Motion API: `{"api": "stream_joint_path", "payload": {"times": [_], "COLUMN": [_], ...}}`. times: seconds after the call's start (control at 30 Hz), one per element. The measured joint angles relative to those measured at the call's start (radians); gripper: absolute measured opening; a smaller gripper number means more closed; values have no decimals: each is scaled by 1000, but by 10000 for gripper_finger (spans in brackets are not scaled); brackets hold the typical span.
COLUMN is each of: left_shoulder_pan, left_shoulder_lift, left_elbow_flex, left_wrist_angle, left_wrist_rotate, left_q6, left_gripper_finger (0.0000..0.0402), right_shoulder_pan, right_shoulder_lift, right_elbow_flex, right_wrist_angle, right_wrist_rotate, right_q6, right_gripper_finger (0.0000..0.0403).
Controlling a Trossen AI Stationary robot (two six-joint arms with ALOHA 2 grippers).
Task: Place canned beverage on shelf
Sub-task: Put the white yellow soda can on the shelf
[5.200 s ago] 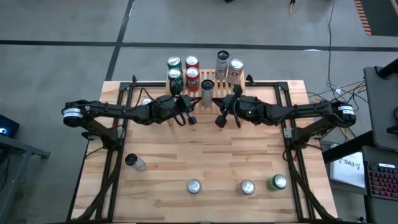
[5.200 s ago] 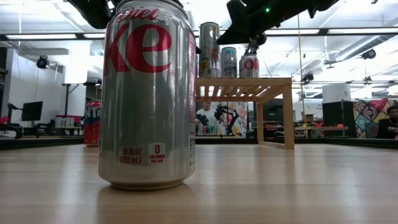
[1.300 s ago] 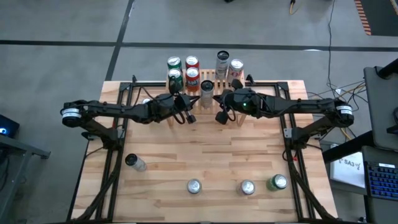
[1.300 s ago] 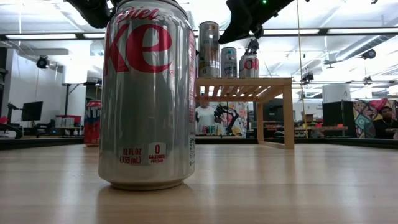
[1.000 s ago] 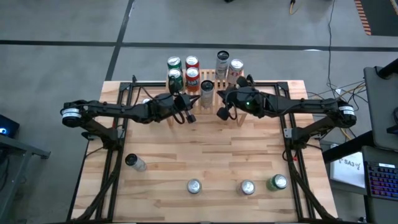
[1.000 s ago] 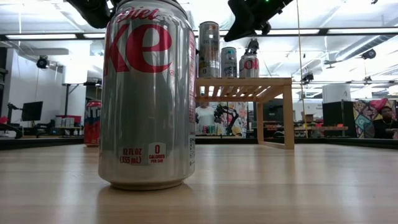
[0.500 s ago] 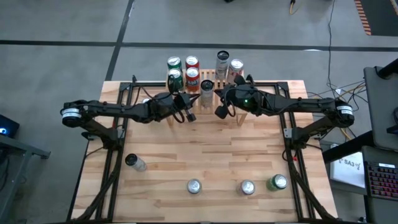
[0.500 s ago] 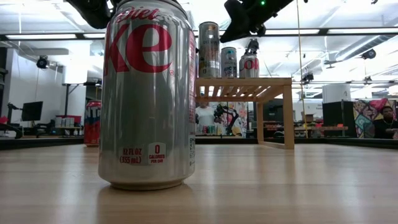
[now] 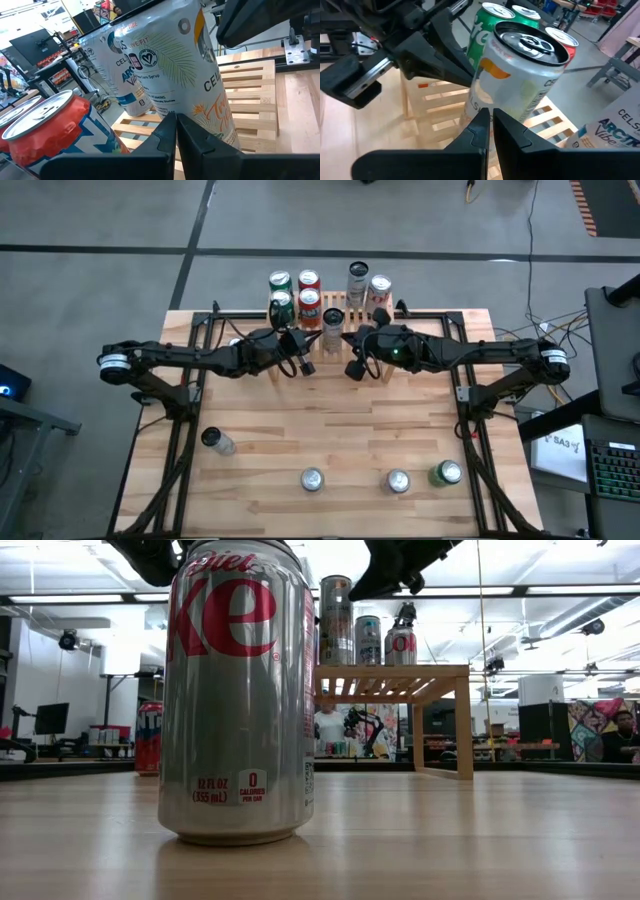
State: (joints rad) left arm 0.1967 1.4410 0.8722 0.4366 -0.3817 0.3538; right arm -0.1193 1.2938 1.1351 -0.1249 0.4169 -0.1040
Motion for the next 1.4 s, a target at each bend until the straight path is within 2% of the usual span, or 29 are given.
{"api": "stream_joint_path", "payload": {"times": [0.2, 0.33, 0.43, 0.7, 1.4], "left_shoulder_pan": [-3, -10, -11, -10, -5], "left_shoulder_lift": [0, -2, -1, 1, 1], "left_elbow_flex": [0, 0, 0, -1, -2], "left_wrist_angle": [-13, -47, -52, -26, -17], "left_wrist_rotate": [-26, -28, -19, -20, -26], "left_q6": [0, -14, -23, -26, -23], "left_gripper_finger": [0, 0, 0, 0, 0], "right_shoulder_pan": [2, -3, -28, -98, -22], "right_shoulder_lift": [-6, -9, -6, 16, 10], "right_elbow_flex": [0, 0, 0, 0, 0], "right_wrist_angle": [-13, -45, -41, 1, -3], "right_wrist_rotate": [14, 144, 173, 1, -6], "right_q6": [16, 11, -15, -27, -11], "right_gripper_finger": [13, 13, 13, 13, 13]}}
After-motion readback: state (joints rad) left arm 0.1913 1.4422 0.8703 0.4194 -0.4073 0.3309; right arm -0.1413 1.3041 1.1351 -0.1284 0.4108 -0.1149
